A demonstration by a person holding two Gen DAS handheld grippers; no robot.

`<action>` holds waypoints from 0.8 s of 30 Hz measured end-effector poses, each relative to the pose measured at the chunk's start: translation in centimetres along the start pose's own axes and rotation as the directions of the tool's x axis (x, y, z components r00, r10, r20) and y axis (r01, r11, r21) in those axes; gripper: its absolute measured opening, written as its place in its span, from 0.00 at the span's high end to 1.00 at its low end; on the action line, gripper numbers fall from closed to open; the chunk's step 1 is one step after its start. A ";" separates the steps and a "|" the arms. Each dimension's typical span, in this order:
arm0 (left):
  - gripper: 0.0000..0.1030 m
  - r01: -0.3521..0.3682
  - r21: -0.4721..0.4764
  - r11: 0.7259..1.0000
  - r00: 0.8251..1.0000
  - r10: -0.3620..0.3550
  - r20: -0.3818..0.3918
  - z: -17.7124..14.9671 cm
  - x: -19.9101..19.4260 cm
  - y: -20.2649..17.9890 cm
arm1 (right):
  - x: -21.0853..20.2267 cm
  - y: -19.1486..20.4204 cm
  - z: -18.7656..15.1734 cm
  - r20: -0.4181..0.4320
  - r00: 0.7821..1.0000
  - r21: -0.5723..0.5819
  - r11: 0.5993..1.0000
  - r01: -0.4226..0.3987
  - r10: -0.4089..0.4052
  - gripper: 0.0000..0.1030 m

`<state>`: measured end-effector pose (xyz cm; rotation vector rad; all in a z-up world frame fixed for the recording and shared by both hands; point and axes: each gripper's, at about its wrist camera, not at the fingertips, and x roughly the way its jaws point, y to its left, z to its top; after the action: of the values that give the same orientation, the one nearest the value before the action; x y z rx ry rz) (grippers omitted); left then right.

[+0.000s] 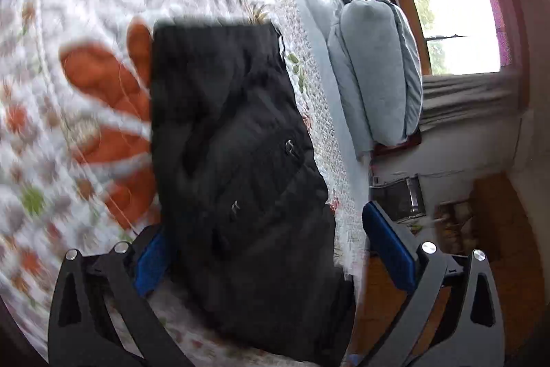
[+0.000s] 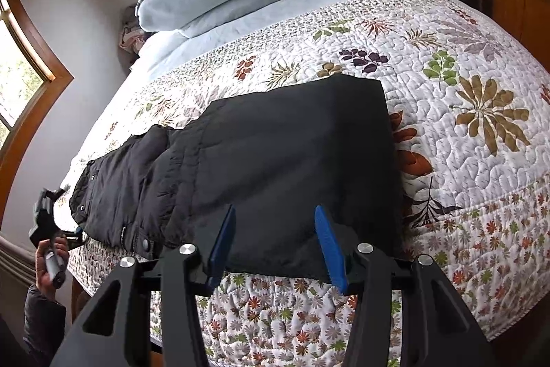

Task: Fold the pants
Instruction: 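Grasp the waistband end of the black pants with the left gripper, then lift the waistband end with the left gripper and fold it over the legs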

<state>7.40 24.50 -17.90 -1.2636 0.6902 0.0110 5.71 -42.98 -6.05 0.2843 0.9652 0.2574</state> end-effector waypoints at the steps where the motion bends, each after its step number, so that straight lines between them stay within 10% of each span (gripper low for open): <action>1: 0.03 -0.019 -0.003 1.000 1.000 0.019 0.002 -0.1 0.2 0.0 | 0.1 0.1 0.0 -0.001 1.000 -0.003 1.000 0.001 -0.001 0.52; 13: 0.03 0.073 -0.013 0.997 0.997 -0.073 -0.025 0.6 1.4 -0.8 | 0.2 -0.2 -0.1 -0.005 1.000 0.003 1.000 0.005 -0.005 0.52; 24: 0.06 0.009 0.004 1.000 0.997 -0.008 -0.076 1.4 3.9 -0.8 | 0.0 -0.8 -0.1 0.004 1.000 0.018 1.000 0.007 -0.007 0.49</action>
<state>11.46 24.05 -18.86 -1.2675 0.7497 -0.0457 5.70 -43.75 -6.35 0.2982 0.9646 0.2415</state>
